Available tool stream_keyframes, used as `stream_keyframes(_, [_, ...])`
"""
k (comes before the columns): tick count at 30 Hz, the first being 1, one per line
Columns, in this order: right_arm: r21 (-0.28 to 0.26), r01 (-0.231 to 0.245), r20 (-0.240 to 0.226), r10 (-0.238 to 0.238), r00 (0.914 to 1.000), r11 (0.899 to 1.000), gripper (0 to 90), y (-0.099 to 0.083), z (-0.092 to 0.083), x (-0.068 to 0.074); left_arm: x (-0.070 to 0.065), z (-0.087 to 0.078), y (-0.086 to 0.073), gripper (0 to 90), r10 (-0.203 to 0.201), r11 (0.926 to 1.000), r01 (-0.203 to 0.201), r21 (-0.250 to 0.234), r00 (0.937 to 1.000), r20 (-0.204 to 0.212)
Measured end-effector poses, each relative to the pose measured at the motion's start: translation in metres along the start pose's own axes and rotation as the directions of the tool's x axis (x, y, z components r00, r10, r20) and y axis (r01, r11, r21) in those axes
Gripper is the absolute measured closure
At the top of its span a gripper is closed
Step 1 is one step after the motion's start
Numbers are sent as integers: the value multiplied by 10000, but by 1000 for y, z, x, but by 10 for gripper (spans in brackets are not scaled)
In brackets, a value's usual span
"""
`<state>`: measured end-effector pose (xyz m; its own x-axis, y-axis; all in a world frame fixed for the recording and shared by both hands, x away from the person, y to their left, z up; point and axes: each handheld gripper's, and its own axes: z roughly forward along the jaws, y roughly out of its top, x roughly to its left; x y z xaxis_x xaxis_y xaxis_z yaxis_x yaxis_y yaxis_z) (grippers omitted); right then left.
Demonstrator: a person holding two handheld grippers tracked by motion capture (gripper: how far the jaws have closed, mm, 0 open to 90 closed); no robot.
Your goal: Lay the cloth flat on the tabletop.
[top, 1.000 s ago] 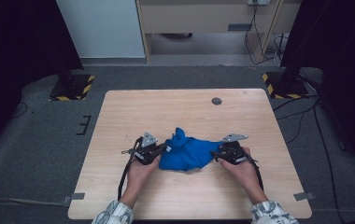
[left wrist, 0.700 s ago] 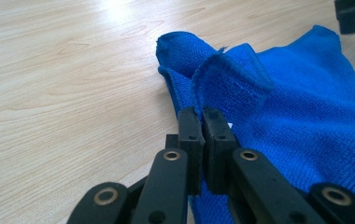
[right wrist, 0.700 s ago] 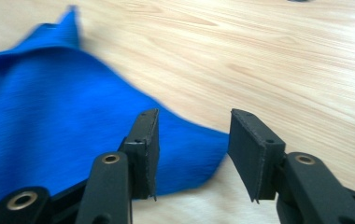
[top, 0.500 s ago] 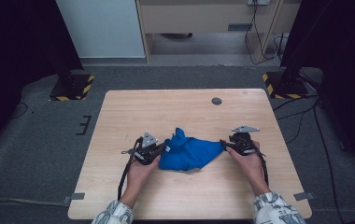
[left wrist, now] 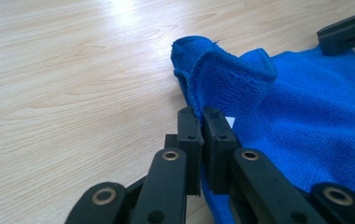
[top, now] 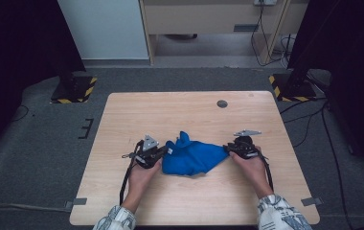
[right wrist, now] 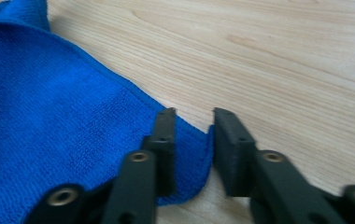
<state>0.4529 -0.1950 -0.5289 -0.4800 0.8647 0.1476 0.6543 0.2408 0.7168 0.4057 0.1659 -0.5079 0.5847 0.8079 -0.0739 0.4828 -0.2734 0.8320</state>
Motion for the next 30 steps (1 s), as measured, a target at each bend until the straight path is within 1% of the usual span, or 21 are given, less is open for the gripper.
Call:
stream_keyframes(3, [-145, 169, -62, -170, 9998, 9998, 856, 2, -1, 2, 1, -2, -1, 861, -118, 9999, 118, -37, 9999, -56])
stream_keyframes(5, [-220, 300, -50, -302, 9995, 9993, 888, 2, -4, 4, 2, -4, -2, 860, -194, 9998, 194, -62, 9998, -81])
stream_keyframes(8, [-376, 397, -52, -399, 9992, 9985, 892, 4, -9, 4, 5, -7, -2, 860, -221, 9997, 220, -82, 9997, -133])
stream_keyframes(11, [-539, 368, -49, -371, 9993, 9979, 893, 5, -14, 4, 8, -8, -3, 860, -246, 9997, 246, -32, 9995, -199])
stream_keyframes(14, [-764, 445, -75, -452, 9989, 9961, 893, 6, -20, 6, 8, -9, -3, 860, -248, 9997, 247, -48, 9995, -220])
stream_keyframes(16, [-926, 519, -113, -531, 9985, 9943, 893, 7, -23, 8, 7, -9, -3, 861, -290, 9996, 291, 54, 9993, -237])
stream_keyframes(18, [-1105, 569, -152, -589, 9981, 9922, 893, 8, -27, 10, 7, -10, -6, 863, -343, 9989, 350, 311, 9992, -223])
stream_keyframes(20, [-1139, 688, -152, -710, 9974, 9911, 893, 9, -30, 12, 7, -13, -8, 865, -349, 9983, 358, 458, 9992, -219])
stream_keyframes(24, [-1214, 776, -368, -826, 9959, 9896, 893, 9, -33, 21, 9, -18, -14, 864, -475, 9960, 492, 739, 9986, -244])
stream_keyframes(26, [-1189, 870, -424, -926, 9948, 9891, 893, 8, -33, 23, 11, -20, -19, 863, -458, 9939, 483, 995, 9986, -264])
stream_keyframes(28, [-1153, 906, -467, -965, 9942, 9892, 893, 7, -33, 24, 12, -22, -25, 863, -501, 9913, 521, 1211, 9985, -199])
stream_keyframes(30, [-1134, 870, -532, -934, 9942, 9897, 893, 5, -32, 26, 12, -25, -31, 860, -518, 9907, 523, 1257, 9986, -69])
